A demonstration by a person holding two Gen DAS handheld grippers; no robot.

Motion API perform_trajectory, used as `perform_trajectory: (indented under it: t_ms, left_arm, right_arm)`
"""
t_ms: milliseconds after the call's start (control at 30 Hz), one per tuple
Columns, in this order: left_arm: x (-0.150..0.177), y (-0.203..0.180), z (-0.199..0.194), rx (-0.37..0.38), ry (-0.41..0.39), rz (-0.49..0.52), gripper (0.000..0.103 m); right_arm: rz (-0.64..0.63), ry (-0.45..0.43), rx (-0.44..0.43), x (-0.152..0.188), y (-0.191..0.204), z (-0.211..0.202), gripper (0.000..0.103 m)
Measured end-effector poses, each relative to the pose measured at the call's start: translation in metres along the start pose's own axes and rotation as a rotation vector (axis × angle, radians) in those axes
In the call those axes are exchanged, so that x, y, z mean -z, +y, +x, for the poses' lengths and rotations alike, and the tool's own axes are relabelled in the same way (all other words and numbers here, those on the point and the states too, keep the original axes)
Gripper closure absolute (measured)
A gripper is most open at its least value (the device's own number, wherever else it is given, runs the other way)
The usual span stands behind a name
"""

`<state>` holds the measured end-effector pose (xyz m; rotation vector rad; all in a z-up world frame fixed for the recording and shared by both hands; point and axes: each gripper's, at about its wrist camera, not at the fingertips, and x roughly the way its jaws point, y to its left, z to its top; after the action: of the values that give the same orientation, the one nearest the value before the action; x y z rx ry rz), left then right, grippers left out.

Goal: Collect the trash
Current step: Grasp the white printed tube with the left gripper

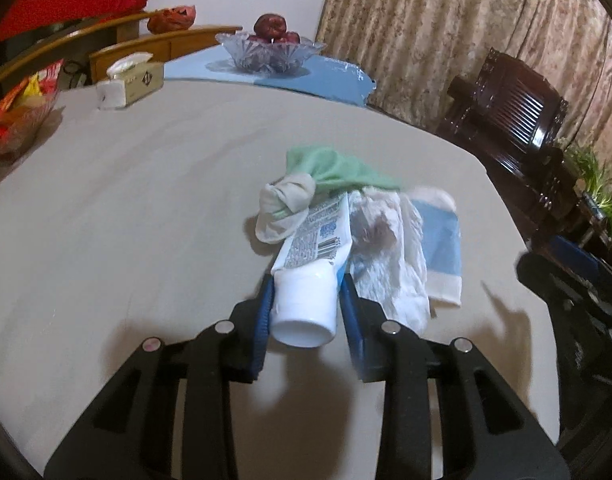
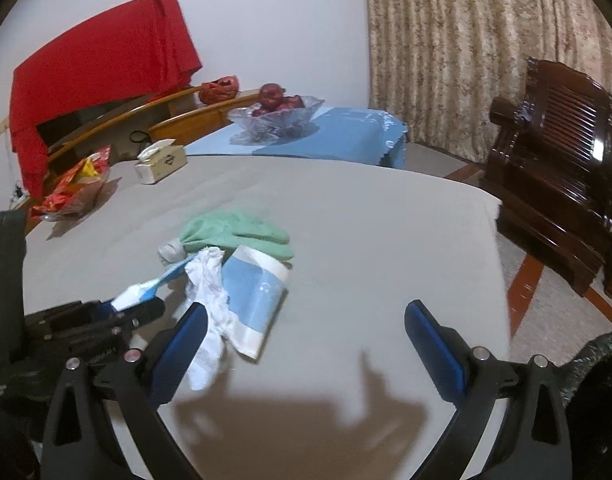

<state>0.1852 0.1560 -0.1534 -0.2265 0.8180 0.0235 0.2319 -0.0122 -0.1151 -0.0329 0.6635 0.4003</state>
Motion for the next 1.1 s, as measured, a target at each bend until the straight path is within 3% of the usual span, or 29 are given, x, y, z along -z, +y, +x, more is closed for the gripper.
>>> perform_trajectory:
  t_ms: [167,367,500,700,900,1100]
  left_arm:
    - [0.014,0.006,-0.01,-0.016,-0.001,-0.003,0.072]
    - [0.014,0.012,-0.036,-0.018,-0.084,-0.019,0.072]
    - [0.018,0.021,-0.03,-0.045,-0.059,-0.021,0.072]
    - [0.015,0.027,-0.036,-0.055,-0.088,-0.015,0.072]
    - [0.015,0.035,-0.043,-0.024,-0.107,-0.033,0.072]
    - [0.018,0.039,-0.046,-0.011,-0.116,-0.041,0.072]
  right_arm:
    - [-0.012,0.01,-0.017,0.001,0.01,0.003,0.007]
    - [-0.034,0.018,-0.026,0.003,0.02,0.005,0.007]
    - [-0.035,0.023,-0.038,0.002,0.025,0.009,0.008]
    - [-0.07,0.054,-0.078,0.003,0.046,0.025,0.017]
    - [-0.096,0.092,-0.107,0.003,0.066,0.049,0.032]
    - [-0.112,0.164,-0.133,0.005,0.077,0.073,0.066]
